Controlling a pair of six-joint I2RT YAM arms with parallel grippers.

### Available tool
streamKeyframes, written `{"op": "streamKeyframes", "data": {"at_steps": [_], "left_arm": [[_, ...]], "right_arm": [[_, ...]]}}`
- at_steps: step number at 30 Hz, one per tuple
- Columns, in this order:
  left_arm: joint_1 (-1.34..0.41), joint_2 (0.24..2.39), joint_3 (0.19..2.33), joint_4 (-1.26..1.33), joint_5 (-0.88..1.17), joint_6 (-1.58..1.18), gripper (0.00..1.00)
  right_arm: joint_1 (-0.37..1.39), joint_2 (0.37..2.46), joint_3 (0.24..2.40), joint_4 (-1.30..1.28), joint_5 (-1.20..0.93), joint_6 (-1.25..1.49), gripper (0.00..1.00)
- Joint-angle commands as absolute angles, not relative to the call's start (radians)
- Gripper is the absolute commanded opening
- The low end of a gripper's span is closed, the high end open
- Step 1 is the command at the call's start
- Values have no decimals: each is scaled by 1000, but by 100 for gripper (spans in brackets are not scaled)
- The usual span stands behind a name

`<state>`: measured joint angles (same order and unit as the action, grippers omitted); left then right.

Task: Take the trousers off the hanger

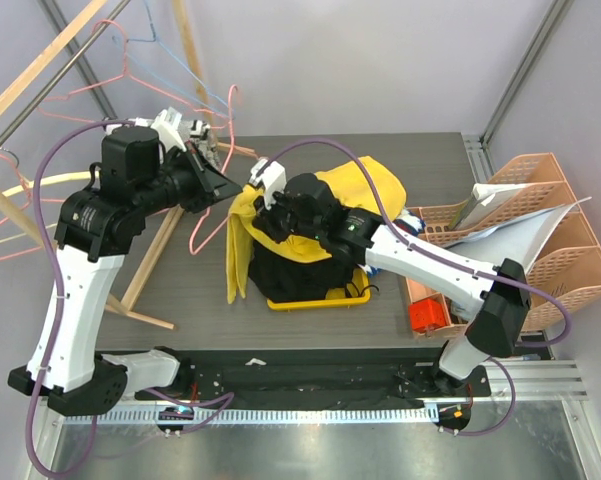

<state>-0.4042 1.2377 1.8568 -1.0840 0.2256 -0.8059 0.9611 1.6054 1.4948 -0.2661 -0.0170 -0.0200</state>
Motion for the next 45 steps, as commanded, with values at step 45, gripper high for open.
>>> {"op": "streamKeyframes", "data": {"at_steps": [45], "left_arm": [[-400, 1089, 1944, -1013, 207, -693, 0]], "right_arm": [[727, 1299, 1473, -264, 545, 799, 1]]}}
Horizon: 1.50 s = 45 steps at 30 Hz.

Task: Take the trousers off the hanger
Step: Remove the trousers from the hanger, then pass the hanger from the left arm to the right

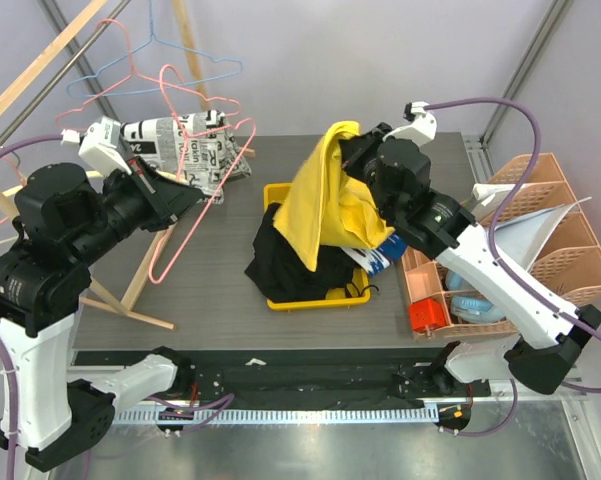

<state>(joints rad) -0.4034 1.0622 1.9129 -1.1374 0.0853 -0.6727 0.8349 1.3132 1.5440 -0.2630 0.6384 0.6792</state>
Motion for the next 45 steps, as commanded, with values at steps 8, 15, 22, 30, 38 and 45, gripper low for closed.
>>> {"op": "streamKeyframes", "data": {"at_steps": [8, 15, 22, 30, 38, 45], "left_arm": [[-400, 1086, 1957, -881, 212, -794, 0], [-400, 1063, 1922, -801, 57, -903, 0], [-399, 1036, 1887, -807, -135, -917, 0], [-400, 1081, 1937, -893, -192, -910, 0], [-400, 1069, 1941, -945, -213, -902, 0], [-400, 1058, 1944, -965, -204, -908, 0]], "right_arm": [[693, 1551, 1422, -656, 321, 680, 3], [730, 1488, 1613, -952, 310, 569, 75], [1064, 1508, 2102, -1134, 319, 419, 78], [1603, 1617, 2253, -712, 650, 56, 82], [1678, 1773, 2341, -473, 814, -208, 79], [1678, 1867, 2376, -325, 916, -360, 60]]}}
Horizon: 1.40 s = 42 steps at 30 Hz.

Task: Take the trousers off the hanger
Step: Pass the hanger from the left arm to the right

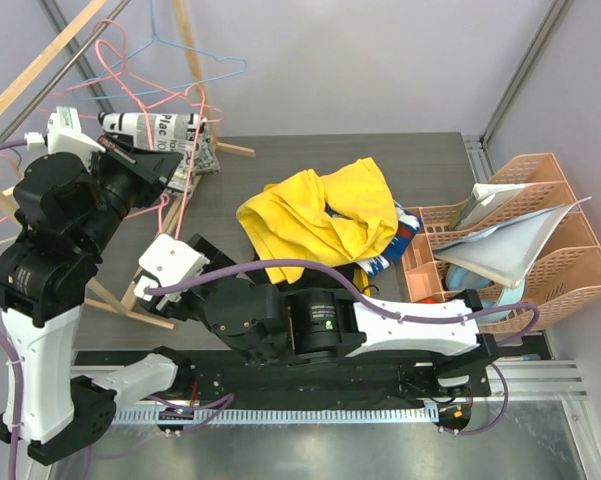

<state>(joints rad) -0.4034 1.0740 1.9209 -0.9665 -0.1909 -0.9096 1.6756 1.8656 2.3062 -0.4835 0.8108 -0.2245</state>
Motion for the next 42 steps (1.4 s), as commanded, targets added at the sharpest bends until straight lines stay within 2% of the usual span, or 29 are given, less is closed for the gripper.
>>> {"op": "streamKeyframes", "data": {"at_steps": [1, 5, 10, 14, 18, 21, 22, 24, 25, 30, 32, 33, 35, 36, 39, 42], "left_arm": [[-400, 1058, 1947, -968, -204, -908, 0], [-400, 1055, 1945, -976, -198, -913, 0], [-400, 1055, 1950, -985, -186, -925, 0], [-400, 1057, 1957, -996, -181, -933, 0], [-400, 1058, 1960, -996, -176, -942, 0], [-400, 1069, 1976, -999, -166, -950, 0], [-400, 1068, 1977, -1000, -163, -957, 0], [-400, 1065, 1976, -994, -152, -963, 0], [-400, 1063, 1977, -994, -147, -968, 0], [-400, 1039, 1930, -918, -66, -953, 0], [-400, 1020, 1890, -868, -37, -957, 9], [-400, 1000, 1847, -844, -11, -959, 23], [-400, 985, 1816, -793, -6, -963, 34], [-400, 979, 1801, -789, -6, -963, 43], [-400, 966, 1787, -778, 21, -951, 57], [-400, 957, 1781, -743, 74, -928, 60]], "right_arm": [[1677, 1877, 2388, -313, 929, -367, 59], [1677, 1902, 2401, -249, 1009, -422, 53], [1652, 1925, 2410, -227, 992, -440, 49], [1623, 1937, 2425, -219, 977, -425, 40], [1602, 1951, 2430, -219, 945, -410, 38], [1583, 1971, 2448, -219, 940, -399, 31], [1579, 1974, 2457, -218, 931, -396, 21], [1568, 1979, 2464, -212, 934, -390, 11], [1565, 1979, 2465, -213, 946, -388, 1], [1563, 1925, 2410, -224, 943, -323, 1], [1562, 1888, 2369, -222, 914, -287, 1], [1562, 1856, 2335, -224, 907, -256, 1], [1560, 1823, 2300, -225, 890, -230, 1], [1560, 1783, 2266, -229, 882, -203, 1], [1554, 1729, 2203, -241, 881, -173, 1], [1540, 1655, 2131, -255, 858, -147, 1]]}}
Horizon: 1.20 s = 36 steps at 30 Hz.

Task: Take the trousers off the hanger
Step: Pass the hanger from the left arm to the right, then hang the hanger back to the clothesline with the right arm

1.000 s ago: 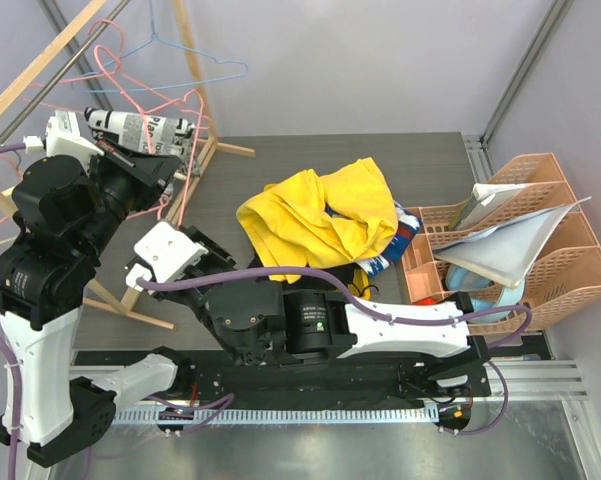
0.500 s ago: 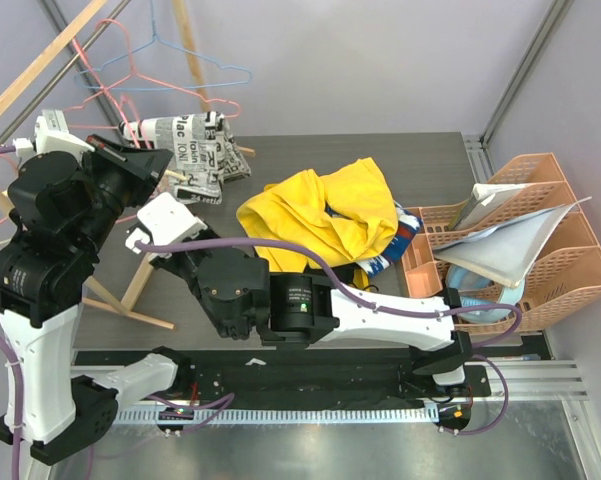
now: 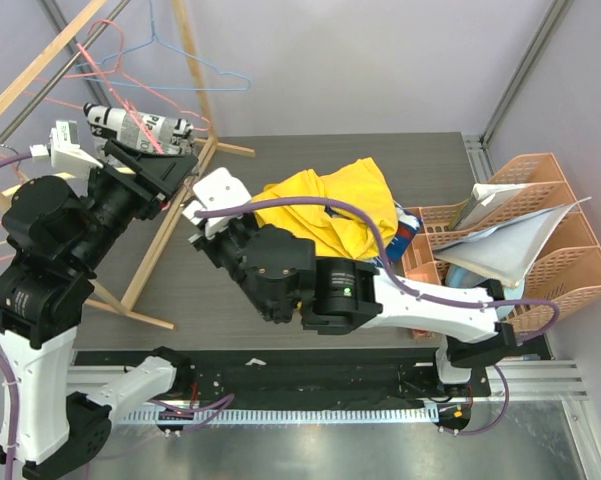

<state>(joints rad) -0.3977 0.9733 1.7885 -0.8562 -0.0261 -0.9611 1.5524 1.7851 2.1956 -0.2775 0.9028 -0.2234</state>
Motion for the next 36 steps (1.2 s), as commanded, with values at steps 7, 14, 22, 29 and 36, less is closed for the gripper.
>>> {"op": "streamKeyframes", "data": {"at_steps": [7, 14, 22, 29, 36], "left_arm": [[-400, 855, 1720, -601, 222, -874, 64], [-400, 668, 1566, -643, 308, -887, 68], [-400, 542, 1585, -912, 267, -854, 69], [-400, 411, 1468, -998, 175, -939, 75], [-400, 330, 1387, -1037, 138, -1012, 76]], "right_arm": [[1405, 1488, 1982, -334, 656, -71, 1], [1241, 1413, 1947, -451, 347, -71, 1], [1100, 1322, 1856, -486, 120, -29, 1], [985, 1402, 1887, -477, -110, -17, 1], [885, 1560, 1972, -353, -356, 48, 1]]}}
